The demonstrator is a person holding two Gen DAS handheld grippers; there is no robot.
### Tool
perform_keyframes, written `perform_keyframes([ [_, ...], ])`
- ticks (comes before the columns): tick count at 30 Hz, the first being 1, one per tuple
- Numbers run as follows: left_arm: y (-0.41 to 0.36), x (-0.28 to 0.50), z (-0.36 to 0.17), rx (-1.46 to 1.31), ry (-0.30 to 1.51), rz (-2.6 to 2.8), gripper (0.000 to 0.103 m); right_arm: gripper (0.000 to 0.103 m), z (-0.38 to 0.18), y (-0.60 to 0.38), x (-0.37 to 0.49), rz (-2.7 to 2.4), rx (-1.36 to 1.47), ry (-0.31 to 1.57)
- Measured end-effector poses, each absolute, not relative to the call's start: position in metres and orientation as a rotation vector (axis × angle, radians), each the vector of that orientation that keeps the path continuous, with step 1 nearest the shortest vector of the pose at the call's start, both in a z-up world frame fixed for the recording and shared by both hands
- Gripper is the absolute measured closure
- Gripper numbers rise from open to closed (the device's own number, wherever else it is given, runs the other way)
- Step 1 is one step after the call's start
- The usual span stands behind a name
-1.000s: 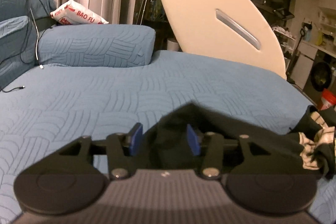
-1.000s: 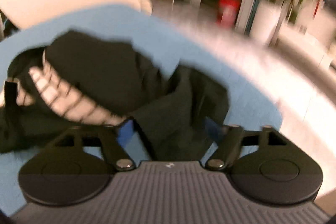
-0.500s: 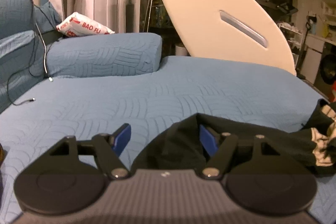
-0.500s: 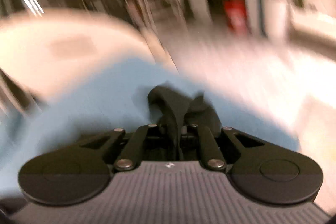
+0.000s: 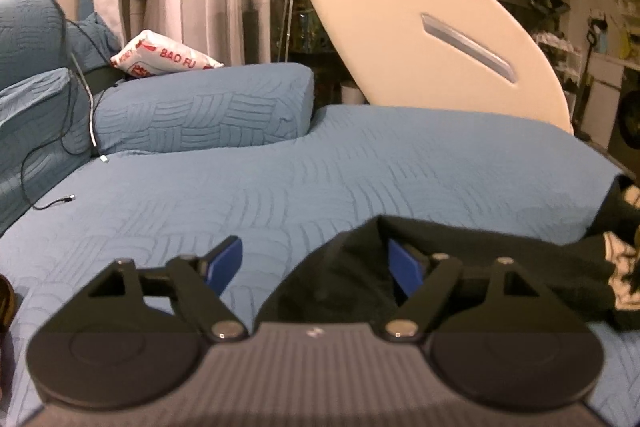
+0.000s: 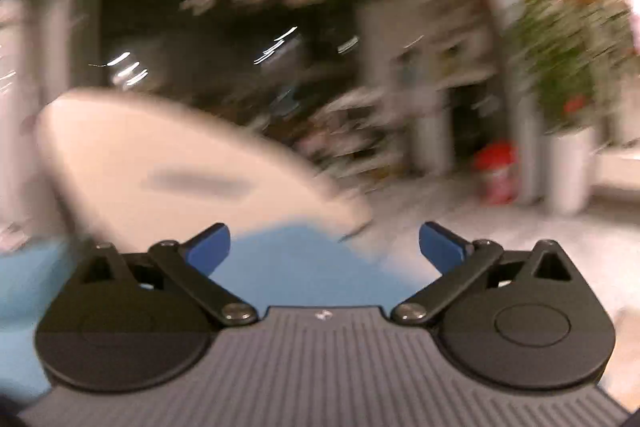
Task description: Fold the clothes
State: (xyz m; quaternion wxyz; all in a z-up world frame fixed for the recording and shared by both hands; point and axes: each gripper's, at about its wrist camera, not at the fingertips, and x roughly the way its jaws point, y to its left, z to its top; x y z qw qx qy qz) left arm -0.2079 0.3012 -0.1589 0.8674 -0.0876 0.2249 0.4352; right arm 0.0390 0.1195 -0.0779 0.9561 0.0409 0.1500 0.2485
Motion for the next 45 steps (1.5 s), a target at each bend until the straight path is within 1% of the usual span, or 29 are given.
perform_keyframes([
  [2, 0.3, -0.208, -0.159, -0.174, 0.462, 0.907, 0.022, 0.0, -0.134, 0.175, 0.017, 0.681, -0.089, 0.473],
  [5, 0.299, -0.211, -0.159, -0.176, 0.445, 0.898, 0.021, 0.0, -0.174, 0.232, -0.006, 0.77, -0.337, 0.484],
  [6, 0.299, -0.211, -0.159, -0.175, 0.44, 0.893, 0.021, 0.0, -0.18, 0.242, -0.008, 0.785, -0.372, 0.487],
  [8, 0.298, -0.21, -0.16, -0.176, 0.428, 0.871, 0.02, 0.0, -0.193, 0.264, 0.0, 0.859, -0.426, 0.572],
  [9, 0.297, -0.21, -0.161, -0.176, 0.422, 0.861, 0.02, 0.006, -0.203, 0.283, 0.008, 0.881, -0.494, 0.634],
  [10, 0.296, -0.21, -0.161, -0.169, 0.416, 0.852, 0.019, 0.04, -0.207, 0.296, 0.012, 0.861, -0.563, 0.65],
  [12, 0.294, -0.211, -0.16, -0.157, 0.4, 0.839, 0.019, 0.085, -0.197, 0.313, 0.011, 0.802, -0.633, 0.649],
  [14, 0.285, -0.216, -0.155, -0.115, 0.33, 0.828, 0.019, 0.089, -0.165, 0.314, 0.02, 0.777, -0.489, 0.644],
  [15, 0.28, -0.219, -0.151, -0.09, 0.285, 0.825, 0.018, 0.089, -0.15, 0.313, 0.019, 0.792, -0.433, 0.626],
  [16, 0.263, -0.227, -0.144, -0.016, 0.162, 0.812, 0.01, 0.089, -0.135, 0.312, 0.016, 0.816, -0.387, 0.603],
  [17, 0.251, -0.231, -0.141, 0.046, 0.089, 0.798, 0.002, 0.09, -0.121, 0.311, 0.013, 0.84, -0.34, 0.579],
  [20, 0.222, -0.237, -0.141, 0.199, -0.047, 0.739, 0.0, 0.09, -0.071, 0.304, -0.017, 0.976, -0.232, 0.493],
  [22, 0.207, -0.233, -0.144, 0.265, -0.056, 0.653, 0.0, 0.091, -0.035, 0.301, -0.06, 1.152, -0.186, 0.39],
  [26, 0.212, -0.234, -0.143, 0.214, -0.034, 0.655, 0.0, 0.086, -0.016, 0.298, -0.098, 1.494, -0.141, 0.456],
  [27, 0.223, -0.234, -0.142, 0.162, 0.02, 0.655, 0.0, 0.083, -0.016, 0.299, -0.102, 1.496, -0.161, 0.475],
  [28, 0.226, -0.233, -0.142, 0.14, 0.034, 0.648, 0.001, 0.08, -0.02, 0.296, -0.104, 1.481, -0.168, 0.486],
  [29, 0.229, -0.233, -0.142, 0.116, 0.049, 0.638, 0.01, 0.079, -0.024, 0.293, -0.106, 1.461, -0.17, 0.495],
  [30, 0.235, -0.232, -0.141, 0.075, 0.082, 0.616, 0.017, 0.072, -0.025, 0.291, -0.109, 1.46, -0.163, 0.508],
  [31, 0.236, -0.232, -0.141, 0.069, 0.096, 0.615, 0.033, 0.064, -0.027, 0.288, -0.105, 1.467, -0.139, 0.539],
  [32, 0.238, -0.232, -0.141, 0.061, 0.112, 0.617, 0.05, 0.059, -0.03, 0.285, -0.099, 1.473, -0.11, 0.577],
  [33, 0.244, -0.232, -0.14, 0.037, 0.141, 0.641, 0.057, 0.048, -0.034, 0.28, -0.098, 1.459, -0.103, 0.572],
  [34, 0.249, -0.235, -0.139, 0.009, 0.14, 0.663, 0.062, 0.039, -0.04, 0.275, -0.098, 1.438, -0.103, 0.553],
  [35, 0.253, -0.238, -0.139, -0.004, 0.139, 0.673, 0.064, 0.038, -0.042, 0.269, -0.098, 1.394, -0.112, 0.515],
  [36, 0.263, -0.243, -0.139, -0.06, 0.137, 0.717, 0.064, 0.033, -0.044, 0.263, -0.098, 1.341, -0.122, 0.47],
  [37, 0.273, -0.248, -0.139, -0.117, 0.134, 0.761, 0.065, 0.02, -0.046, 0.256, -0.097, 1.289, -0.133, 0.426],
  [38, 0.282, -0.253, -0.139, -0.169, 0.132, 0.802, 0.065, 0.015, -0.047, 0.25, -0.097, 1.236, -0.143, 0.382],
  [40, 0.292, -0.259, -0.14, -0.222, 0.132, 0.841, 0.063, 0.016, -0.076, 0.244, -0.09, 1.118, -0.265, 0.349],
  [42, 0.3, -0.264, -0.142, -0.268, 0.131, 0.878, 0.059, 0.016, -0.096, 0.246, -0.075, 1.059, -0.302, 0.404],
  [45, 0.297, -0.273, -0.138, -0.221, 0.121, 0.888, 0.052, 0.016, -0.124, 0.25, -0.049, 0.981, -0.337, 0.502],
])
